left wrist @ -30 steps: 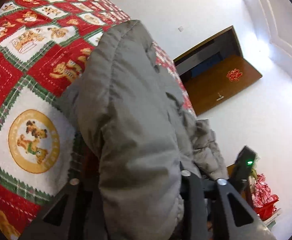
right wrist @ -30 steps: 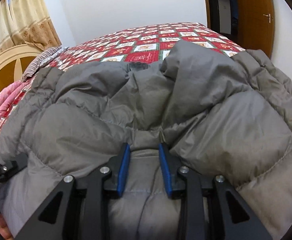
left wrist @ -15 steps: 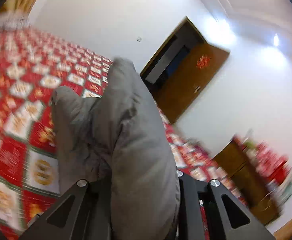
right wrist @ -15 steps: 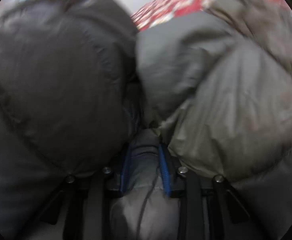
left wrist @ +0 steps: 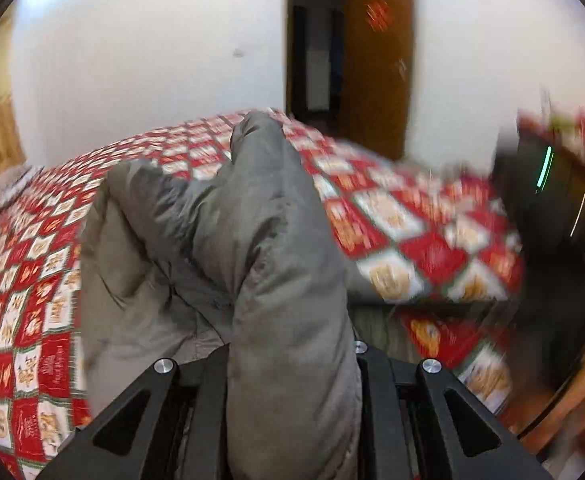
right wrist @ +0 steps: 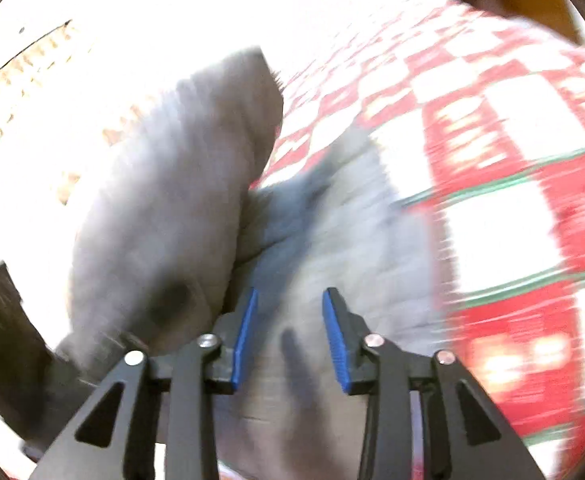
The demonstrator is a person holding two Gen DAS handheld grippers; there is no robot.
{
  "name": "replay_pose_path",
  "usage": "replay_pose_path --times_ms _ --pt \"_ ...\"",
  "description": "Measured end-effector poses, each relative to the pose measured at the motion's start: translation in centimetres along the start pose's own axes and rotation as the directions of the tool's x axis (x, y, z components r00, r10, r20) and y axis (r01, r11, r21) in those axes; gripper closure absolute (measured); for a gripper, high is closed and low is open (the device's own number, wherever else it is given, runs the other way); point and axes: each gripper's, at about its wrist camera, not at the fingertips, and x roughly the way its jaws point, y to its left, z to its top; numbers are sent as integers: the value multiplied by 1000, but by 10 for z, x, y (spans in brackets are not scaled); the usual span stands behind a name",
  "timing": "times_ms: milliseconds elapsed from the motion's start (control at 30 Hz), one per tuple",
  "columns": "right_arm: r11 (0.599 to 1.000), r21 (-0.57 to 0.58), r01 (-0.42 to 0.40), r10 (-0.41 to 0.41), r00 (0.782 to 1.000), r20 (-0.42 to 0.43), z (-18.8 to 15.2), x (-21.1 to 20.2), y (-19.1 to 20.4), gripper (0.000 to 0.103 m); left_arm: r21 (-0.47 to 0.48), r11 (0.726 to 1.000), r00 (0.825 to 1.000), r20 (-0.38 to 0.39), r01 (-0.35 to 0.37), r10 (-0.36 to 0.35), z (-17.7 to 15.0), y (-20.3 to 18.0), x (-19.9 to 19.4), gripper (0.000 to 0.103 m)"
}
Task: Fold large clothes
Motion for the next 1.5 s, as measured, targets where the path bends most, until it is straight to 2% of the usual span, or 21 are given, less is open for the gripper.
replay_pose_path --times_ms 33,100,167,300,433,567,633,700,733,767,900,967,1033,1067,1133,1167,1200,1267,1333,1433,1500 --pt "1000 6 22 -22 1000 20 2 -10 -10 54 32 999 1000 -18 -7 8 -7 -11 8 87" --pt "997 30 65 -66 996 52 8 -34 -33 33 141 989 998 -20 -51 55 -26 -37 26 85" --pt "998 48 36 -39 997 61 12 -46 -45 25 224 969 994 -7 -102 106 -39 -54 37 85" --pt "997 64 -50 49 999 23 23 -38 -42 4 275 955 994 27 -113 110 -53 -63 46 85" --pt "997 -57 -48 42 994 -102 41 0 -17 4 371 913 986 59 -169 159 -67 -71 44 83" --pt "974 -227 22 -73 973 -218 60 43 21 4 397 901 985 84 -173 152 -75 -76 34 79" --pt "942 -330 67 -164 947 -276 64 64 40 8 402 900 985 96 -167 140 -79 -81 26 70" --pt "889 -453 75 -226 930 -289 58 77 52 39 398 905 988 96 -149 121 -81 -80 13 56" --pt "862 -499 93 -269 917 -294 52 80 50 71 393 913 993 85 -114 87 -83 -76 2 49" --pt "853 -510 114 -313 892 -325 51 90 47 78 389 920 997 73 -53 26 -85 -70 -13 47" --pt "862 -492 120 -309 894 -325 44 79 30 85 377 921 989 58 103 -134 -98 -36 -71 42" --pt "876 -464 130 -302 898 -319 43 79 30 86 293 930 965 69 223 -253 -100 1 -113 35" --pt "897 -425 123 -270 913 -306 48 77 30 87 178 935 937 115 307 -330 -94 37 -145 26" --pt "922 -380 78 -201 934 -296 49 70 32 87 115 941 930 150 320 -335 -90 58 -155 25" --pt "956 -284 -68 -17 958 -285 55 61 44 87 -24 953 931 221 302 -290 -83 104 -172 15" --pt "960 -220 -172 110 957 -267 57 54 44 87 -118 958 942 246 262 -228 -77 133 -173 14" --pt "947 -145 -285 247 940 -235 59 48 39 87 -210 955 957 243 210 -158 -71 157 -166 14" --pt "900 -11 -436 428 887 -172 55 47 16 87 -346 920 971 209 182 -113 -61 197 -142 14" --pt "878 118 -463 477 865 -152 44 60 -15 87 -403 895 975 183 193 -128 -53 214 -114 14" --pt "875 266 -406 451 881 -140 22 78 -72 91 -423 887 982 110 185 -153 -39 207 -61 14" --pt "872 284 -399 444 888 -116 15 74 -90 92 -443 862 969 94 244 -226 -31 188 -33 14"
